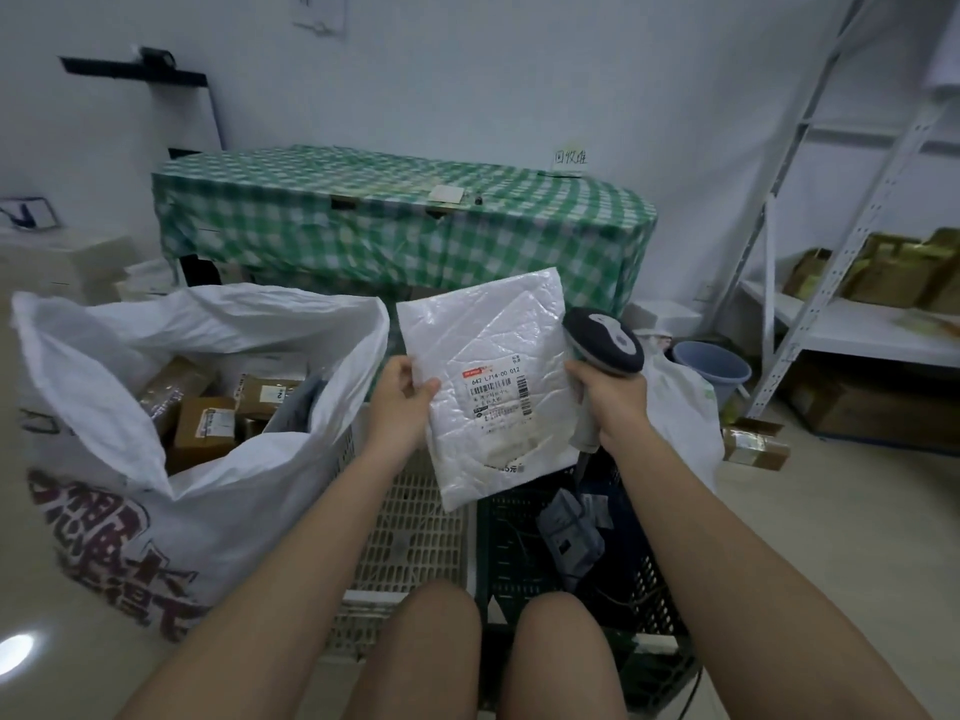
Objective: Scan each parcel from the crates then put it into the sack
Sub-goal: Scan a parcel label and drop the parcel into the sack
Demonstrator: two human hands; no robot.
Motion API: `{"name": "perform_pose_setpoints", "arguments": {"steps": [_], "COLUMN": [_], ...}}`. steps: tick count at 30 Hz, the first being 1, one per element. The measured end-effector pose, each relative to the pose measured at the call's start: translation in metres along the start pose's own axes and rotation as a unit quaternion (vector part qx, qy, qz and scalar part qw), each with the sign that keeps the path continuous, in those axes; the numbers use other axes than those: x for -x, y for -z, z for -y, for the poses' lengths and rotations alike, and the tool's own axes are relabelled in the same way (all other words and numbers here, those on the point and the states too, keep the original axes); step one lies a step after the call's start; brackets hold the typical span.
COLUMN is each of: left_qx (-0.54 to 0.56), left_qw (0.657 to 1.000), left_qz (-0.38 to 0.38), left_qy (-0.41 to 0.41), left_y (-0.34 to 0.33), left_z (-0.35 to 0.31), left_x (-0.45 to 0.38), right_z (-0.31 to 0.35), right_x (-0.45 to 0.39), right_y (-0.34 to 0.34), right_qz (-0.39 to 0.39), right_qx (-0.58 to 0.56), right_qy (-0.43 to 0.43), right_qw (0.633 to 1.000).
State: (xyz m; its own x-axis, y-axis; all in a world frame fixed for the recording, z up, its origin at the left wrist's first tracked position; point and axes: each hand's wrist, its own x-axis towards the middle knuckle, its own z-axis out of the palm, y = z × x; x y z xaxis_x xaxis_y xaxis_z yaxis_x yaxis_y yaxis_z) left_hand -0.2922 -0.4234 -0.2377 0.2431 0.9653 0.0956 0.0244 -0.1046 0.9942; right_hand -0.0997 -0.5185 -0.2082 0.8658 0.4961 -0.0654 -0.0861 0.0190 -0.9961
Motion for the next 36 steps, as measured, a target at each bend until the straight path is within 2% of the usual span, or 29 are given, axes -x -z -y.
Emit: {"name": "perform_pose_setpoints", "arguments": {"steps": [4,7,13,22,36], "left_qx": [-0.023,-0.033,-0.015,-0.002,0.018], "left_qw": [0.998,0.998,0.999,0.999,0.998], "left_qz": [0.014,0.003,-0.022,-0.032,-0.046], "left_qy": [-0.052,-0.057,-0.046,-0.04,-0.048], "left_y": [0.002,0.004,0.004,0.005,0.013], "left_z": [-0.016,-0.022,-0.034,-0.028,-0.038], "left_x": [-0.017,-0.033,-0.051,-0.061,-0.056], "right_z": [0.003,0.0,-0.006,-0.008,-0.003], "right_x": [0.004,0.019,0.039,0.064,0.061], "right_y": [0.009,0.014,0.005,-0.006,-0.005], "right_qz": [0.007,0.07,0.122,0.143,0.172], "right_qx": [0.077,0.074,0.096,0.112,0.102], "right_qy": [0.042,0.056,0.051,0.091,0.046], "right_qw": [0.996,0.993,0.987,0.979,0.979]}}
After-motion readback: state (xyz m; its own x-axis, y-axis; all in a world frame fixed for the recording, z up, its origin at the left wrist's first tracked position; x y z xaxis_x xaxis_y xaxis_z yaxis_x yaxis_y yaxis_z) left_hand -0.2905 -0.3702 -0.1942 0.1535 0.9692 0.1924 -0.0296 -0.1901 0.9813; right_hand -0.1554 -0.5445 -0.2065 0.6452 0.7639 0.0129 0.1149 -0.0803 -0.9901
